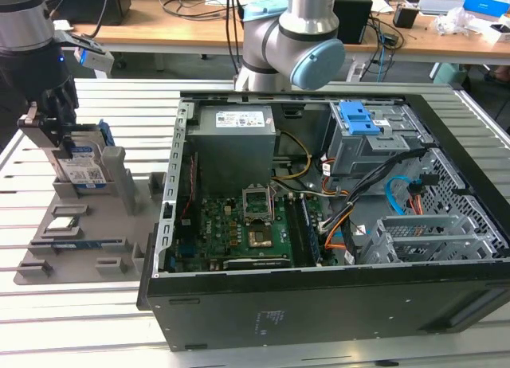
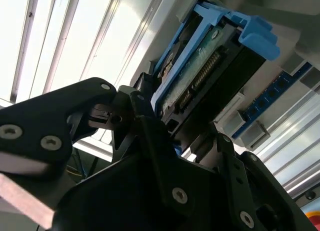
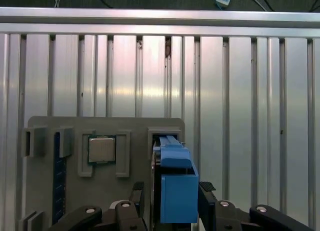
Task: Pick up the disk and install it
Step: 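Pick up the disk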
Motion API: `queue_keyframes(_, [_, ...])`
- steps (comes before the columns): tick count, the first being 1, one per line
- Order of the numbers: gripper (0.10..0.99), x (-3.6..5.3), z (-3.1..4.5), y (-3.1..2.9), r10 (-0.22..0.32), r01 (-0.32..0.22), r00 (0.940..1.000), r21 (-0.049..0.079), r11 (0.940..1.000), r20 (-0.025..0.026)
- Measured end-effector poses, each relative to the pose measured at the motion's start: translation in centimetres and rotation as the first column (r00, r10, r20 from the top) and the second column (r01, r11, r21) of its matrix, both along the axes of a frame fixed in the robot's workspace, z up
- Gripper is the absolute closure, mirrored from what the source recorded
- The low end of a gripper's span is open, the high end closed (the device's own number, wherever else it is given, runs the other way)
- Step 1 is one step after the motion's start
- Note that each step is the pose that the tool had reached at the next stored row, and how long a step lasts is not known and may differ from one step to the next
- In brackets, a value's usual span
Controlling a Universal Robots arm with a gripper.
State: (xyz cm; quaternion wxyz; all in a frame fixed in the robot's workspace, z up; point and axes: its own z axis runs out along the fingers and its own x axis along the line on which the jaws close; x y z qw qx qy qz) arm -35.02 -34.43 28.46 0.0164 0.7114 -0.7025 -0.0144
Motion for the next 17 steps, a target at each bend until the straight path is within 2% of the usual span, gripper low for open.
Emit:
queue_keyframes(2, [0.561,0.01,0.00,0.00,0.000,0.000,1.0000,0.000,1.0000,0.0000])
queue_keyframes(3, [0.690,0.01,0.00,0.00,0.000,0.000,1.0000,0.000,1.0000,-0.0001])
queue_keyframes(4, [0.722,0.01,0.00,0.00,0.000,0.000,1.0000,0.000,1.0000,0.0000])
queue_keyframes(17, [0.722,0.07,0.00,0.00,0.000,0.000,1.0000,0.000,1.0000,0.0000])
